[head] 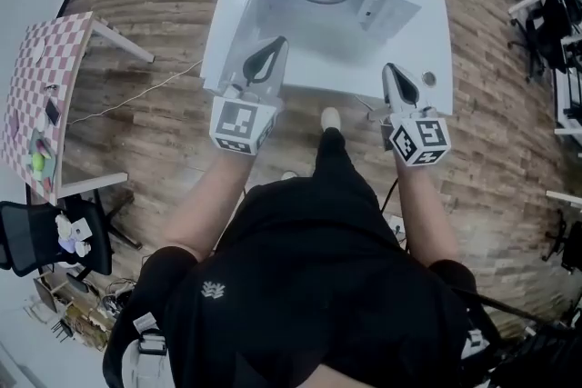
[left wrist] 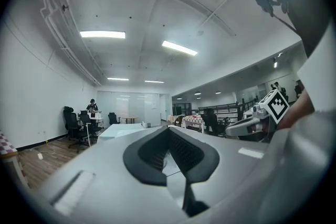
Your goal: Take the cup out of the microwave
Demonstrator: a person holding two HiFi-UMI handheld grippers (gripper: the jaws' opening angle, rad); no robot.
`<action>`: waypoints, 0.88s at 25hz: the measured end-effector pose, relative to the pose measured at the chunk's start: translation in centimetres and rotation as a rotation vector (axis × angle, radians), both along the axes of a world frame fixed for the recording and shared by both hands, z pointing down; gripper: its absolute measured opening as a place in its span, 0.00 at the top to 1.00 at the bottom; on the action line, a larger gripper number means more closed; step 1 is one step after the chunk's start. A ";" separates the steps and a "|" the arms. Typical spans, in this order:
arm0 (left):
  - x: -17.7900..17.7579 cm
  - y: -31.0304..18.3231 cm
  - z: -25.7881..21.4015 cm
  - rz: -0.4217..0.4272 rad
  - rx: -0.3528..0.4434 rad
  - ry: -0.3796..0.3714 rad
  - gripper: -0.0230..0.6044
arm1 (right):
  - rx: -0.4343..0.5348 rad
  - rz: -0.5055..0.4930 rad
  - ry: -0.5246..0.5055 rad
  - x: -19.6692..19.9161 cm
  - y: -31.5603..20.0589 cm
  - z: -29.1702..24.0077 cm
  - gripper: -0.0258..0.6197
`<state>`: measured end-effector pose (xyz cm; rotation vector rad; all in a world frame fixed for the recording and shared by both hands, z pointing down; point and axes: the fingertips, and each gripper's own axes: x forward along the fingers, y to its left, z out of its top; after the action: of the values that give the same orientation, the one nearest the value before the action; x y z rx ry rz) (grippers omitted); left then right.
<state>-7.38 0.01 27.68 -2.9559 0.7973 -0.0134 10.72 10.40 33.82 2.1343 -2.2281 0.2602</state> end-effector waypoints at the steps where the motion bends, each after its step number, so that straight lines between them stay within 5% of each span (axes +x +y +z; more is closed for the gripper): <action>1: 0.6 -0.6 0.2 -0.004 0.000 -0.004 0.96 | 0.007 -0.008 -0.001 0.6 -1.1 0.0 0.96; 11: 8.0 -9.4 1.3 -0.104 -0.004 -0.067 0.96 | 0.004 -0.127 -0.059 7.3 -13.3 1.6 0.96; 22: 12.5 -18.4 2.8 -0.297 -0.063 -0.120 0.96 | -0.062 -0.306 -0.086 8.9 -23.9 5.7 0.96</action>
<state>5.12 -18.41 30.48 -2.8292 1.2284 -0.2351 19.58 -13.50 39.53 1.7505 -2.5147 0.4060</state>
